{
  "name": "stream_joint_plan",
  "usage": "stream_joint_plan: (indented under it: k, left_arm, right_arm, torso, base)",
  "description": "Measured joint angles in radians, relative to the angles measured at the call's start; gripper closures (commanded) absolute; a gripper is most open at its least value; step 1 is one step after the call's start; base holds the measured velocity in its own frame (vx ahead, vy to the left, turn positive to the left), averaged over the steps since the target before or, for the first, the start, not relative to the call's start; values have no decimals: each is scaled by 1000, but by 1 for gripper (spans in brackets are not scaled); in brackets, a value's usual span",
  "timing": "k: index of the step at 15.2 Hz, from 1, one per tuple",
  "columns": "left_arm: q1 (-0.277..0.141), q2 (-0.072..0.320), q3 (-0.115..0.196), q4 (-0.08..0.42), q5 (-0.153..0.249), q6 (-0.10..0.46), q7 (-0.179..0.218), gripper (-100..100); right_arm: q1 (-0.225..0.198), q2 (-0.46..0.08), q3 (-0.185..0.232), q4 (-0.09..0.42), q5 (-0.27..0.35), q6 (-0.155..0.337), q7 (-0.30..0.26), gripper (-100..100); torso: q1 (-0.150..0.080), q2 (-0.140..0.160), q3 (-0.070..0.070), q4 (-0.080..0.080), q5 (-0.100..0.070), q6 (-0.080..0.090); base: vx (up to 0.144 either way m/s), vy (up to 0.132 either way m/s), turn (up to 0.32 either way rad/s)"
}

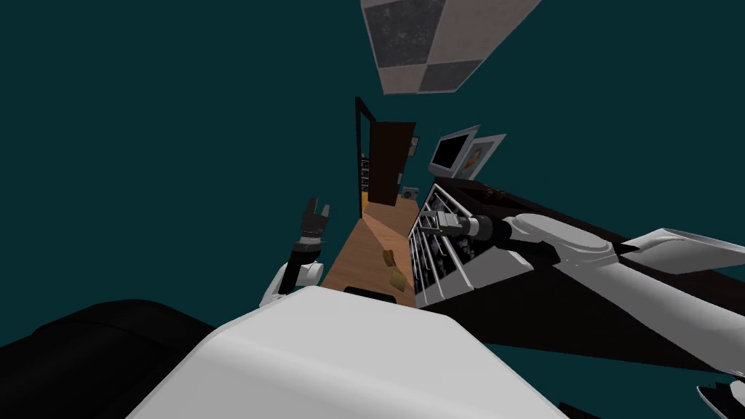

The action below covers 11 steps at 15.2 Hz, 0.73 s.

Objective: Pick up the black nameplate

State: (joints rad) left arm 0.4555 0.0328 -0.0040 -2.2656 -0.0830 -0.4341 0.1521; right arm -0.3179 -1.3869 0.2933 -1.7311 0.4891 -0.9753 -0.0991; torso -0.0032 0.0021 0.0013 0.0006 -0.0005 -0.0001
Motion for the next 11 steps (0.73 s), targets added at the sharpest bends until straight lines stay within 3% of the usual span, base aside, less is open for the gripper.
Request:
stream_joint_plan:
  k: [11]
  left_arm:
    - [0, 0, 0, 0, 0, 0, 0, 0]
  right_arm:
    - [-130, -238, 69, 100, 119, -134, -5, -100]
  torso:
    - [-2, 0, 0, 0, 0, 0]
  base:
    - [-30, -41, 129]
